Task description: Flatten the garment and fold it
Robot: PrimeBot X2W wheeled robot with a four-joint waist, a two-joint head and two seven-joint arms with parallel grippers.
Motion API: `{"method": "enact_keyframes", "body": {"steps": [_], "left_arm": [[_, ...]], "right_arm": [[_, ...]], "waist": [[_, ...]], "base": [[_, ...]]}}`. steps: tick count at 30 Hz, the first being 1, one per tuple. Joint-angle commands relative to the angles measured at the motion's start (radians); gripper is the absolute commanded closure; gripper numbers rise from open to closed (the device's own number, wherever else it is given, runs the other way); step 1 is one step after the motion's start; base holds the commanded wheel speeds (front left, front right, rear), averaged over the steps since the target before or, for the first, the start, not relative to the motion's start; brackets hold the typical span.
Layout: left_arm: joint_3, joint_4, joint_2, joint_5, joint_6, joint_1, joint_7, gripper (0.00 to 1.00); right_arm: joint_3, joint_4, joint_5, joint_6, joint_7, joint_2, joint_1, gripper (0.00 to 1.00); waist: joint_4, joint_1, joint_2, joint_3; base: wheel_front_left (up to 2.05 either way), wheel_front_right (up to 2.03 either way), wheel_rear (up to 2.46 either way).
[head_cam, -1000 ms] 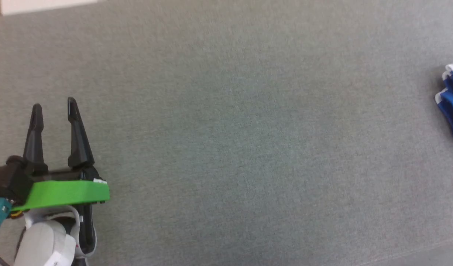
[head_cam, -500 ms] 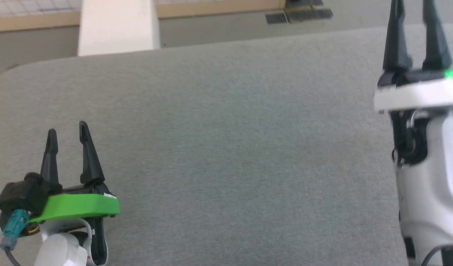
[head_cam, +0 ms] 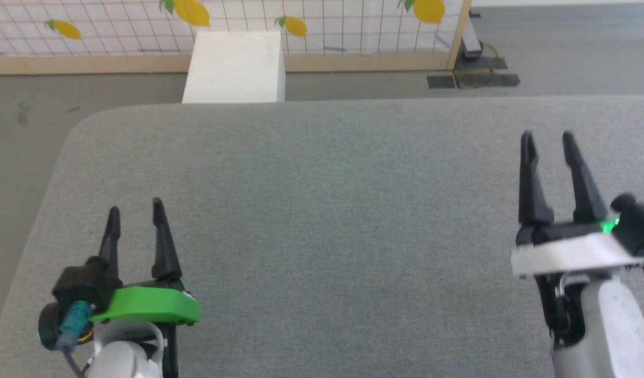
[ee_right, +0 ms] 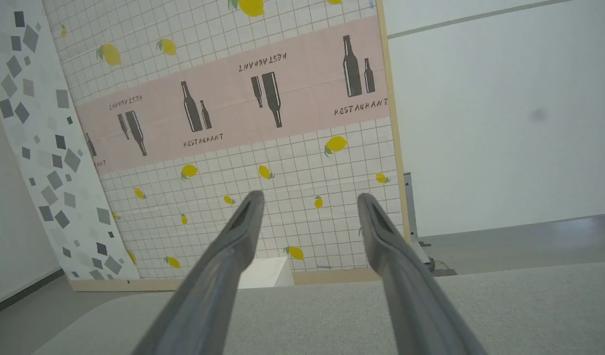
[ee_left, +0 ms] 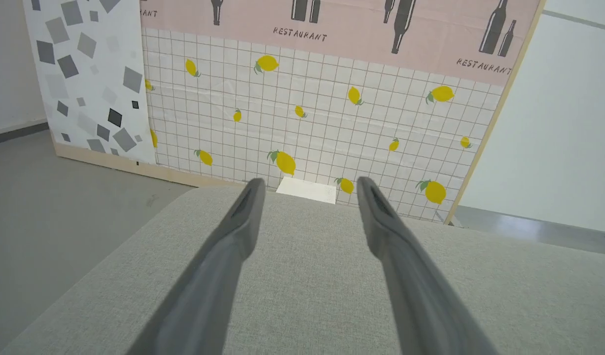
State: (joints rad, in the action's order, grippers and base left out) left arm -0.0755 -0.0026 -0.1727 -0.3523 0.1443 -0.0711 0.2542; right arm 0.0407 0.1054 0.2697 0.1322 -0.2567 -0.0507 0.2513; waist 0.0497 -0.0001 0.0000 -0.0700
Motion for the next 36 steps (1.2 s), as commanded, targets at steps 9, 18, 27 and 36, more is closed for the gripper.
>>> {"method": "enact_keyframes", "body": {"steps": [9,18,27,36], "left_arm": [[-0.062,0.096,0.026,0.063,0.007,0.025,0.007,0.0],[-0.092,0.146,0.044,0.029,-0.034,0.064,0.002,0.0],[-0.096,0.175,0.051,-0.002,-0.061,0.068,0.003,0.0],[-0.089,0.187,0.043,-0.007,-0.073,0.065,0.005,0.0]], "right_arm": [[0.012,-0.025,-0.079,-0.002,-0.005,0.0,-0.216,0.0],[0.002,-0.011,-0.082,-0.002,-0.005,0.0,-0.287,0.0],[0.012,0.007,-0.07,-0.002,-0.005,0.0,-0.302,0.0],[0.017,0.015,-0.064,-0.002,-0.005,0.0,-0.304,0.0]], "waist": [[-0.019,0.0001,0.0,0.053],[-0.026,0.0001,0.0,0.071],[-0.043,0.0001,0.0,0.074],[-0.046,0.0001,0.0,0.076]], "base": [[0.0,0.0,0.0],[0.0,0.0,0.0],[0.0,0.0,0.0],[0.0,0.0,0.0]]}}
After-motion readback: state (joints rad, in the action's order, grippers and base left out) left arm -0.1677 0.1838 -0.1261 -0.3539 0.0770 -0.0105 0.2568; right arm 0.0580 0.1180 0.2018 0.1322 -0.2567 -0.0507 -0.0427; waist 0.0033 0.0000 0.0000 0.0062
